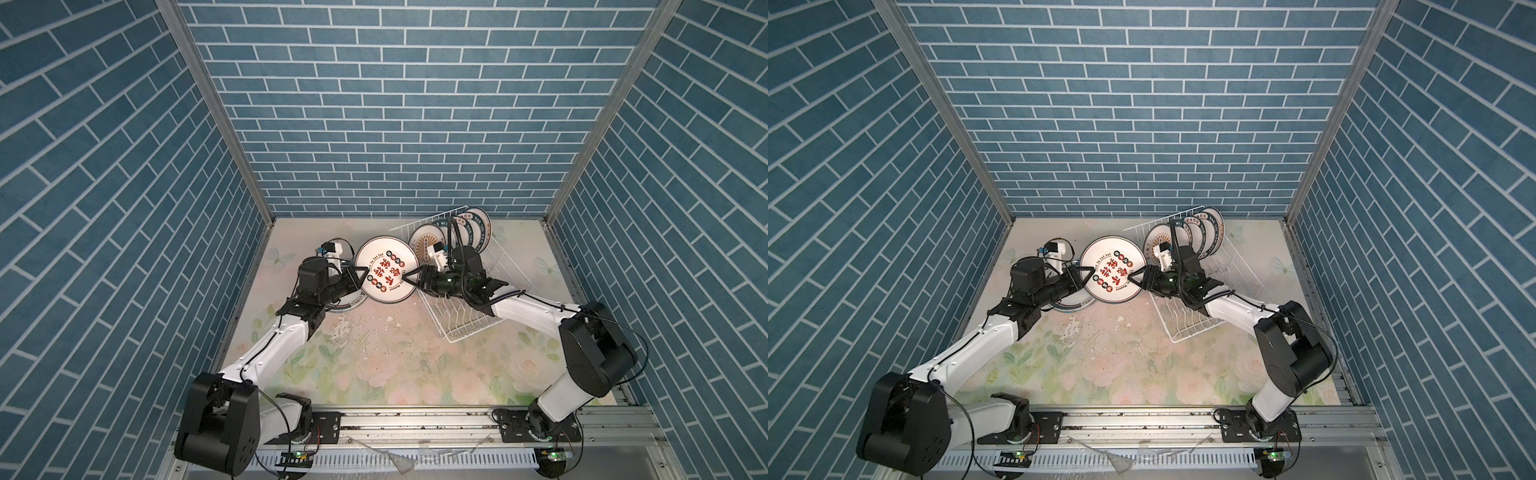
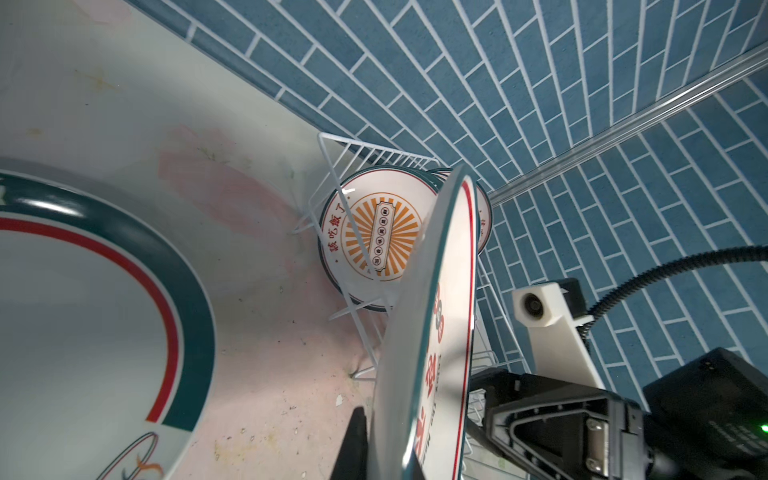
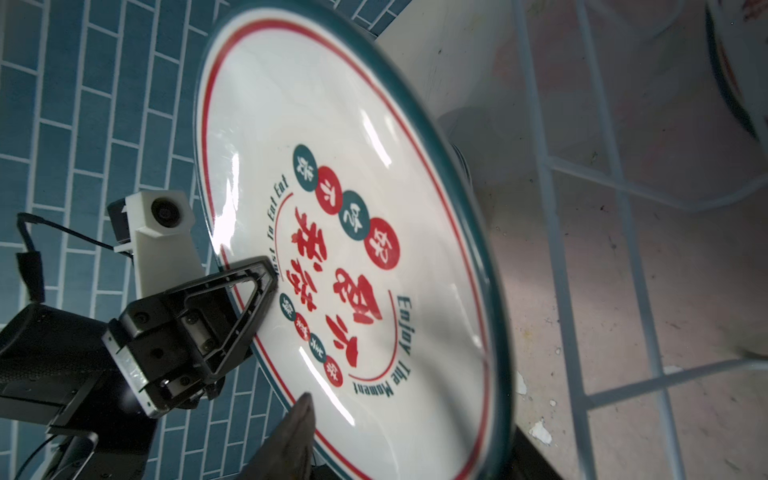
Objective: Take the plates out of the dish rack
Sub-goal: 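Carry the plate with the left gripper onto the stack while the right gripper withdraws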
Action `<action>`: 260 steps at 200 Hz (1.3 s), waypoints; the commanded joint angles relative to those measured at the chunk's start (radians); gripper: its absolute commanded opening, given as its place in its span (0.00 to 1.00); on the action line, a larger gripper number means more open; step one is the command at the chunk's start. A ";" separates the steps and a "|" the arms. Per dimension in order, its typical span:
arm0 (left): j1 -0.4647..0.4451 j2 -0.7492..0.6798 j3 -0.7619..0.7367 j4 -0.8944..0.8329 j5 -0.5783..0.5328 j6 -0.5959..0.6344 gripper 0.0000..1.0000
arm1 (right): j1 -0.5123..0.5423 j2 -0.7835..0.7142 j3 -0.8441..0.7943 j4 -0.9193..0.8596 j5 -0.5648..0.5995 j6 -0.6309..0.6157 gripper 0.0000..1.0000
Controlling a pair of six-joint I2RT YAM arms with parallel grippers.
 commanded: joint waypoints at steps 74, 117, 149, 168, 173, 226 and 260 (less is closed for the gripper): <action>0.194 -0.100 -0.064 -0.100 -0.058 -0.012 0.00 | 0.001 -0.260 0.071 -0.377 0.359 -0.369 0.99; 0.264 -0.148 -0.064 -0.194 -0.152 0.033 0.00 | 0.002 -0.330 0.043 -0.463 0.458 -0.465 0.99; 0.272 -0.181 -0.056 -0.267 -0.264 0.067 0.00 | 0.002 -0.376 0.005 -0.493 0.518 -0.494 0.99; 0.278 -0.170 -0.051 -0.279 -0.304 0.081 0.00 | 0.002 -0.396 -0.010 -0.502 0.532 -0.510 0.99; 0.279 -0.163 -0.051 -0.280 -0.312 0.081 0.00 | 0.002 -0.401 -0.016 -0.499 0.530 -0.513 0.99; 0.307 -0.067 -0.045 -0.229 -0.277 0.051 0.00 | 0.000 -0.427 -0.049 -0.482 0.499 -0.531 0.99; 0.319 -0.014 -0.021 -0.242 -0.258 0.038 0.00 | 0.001 -0.423 -0.055 -0.468 0.432 -0.537 0.99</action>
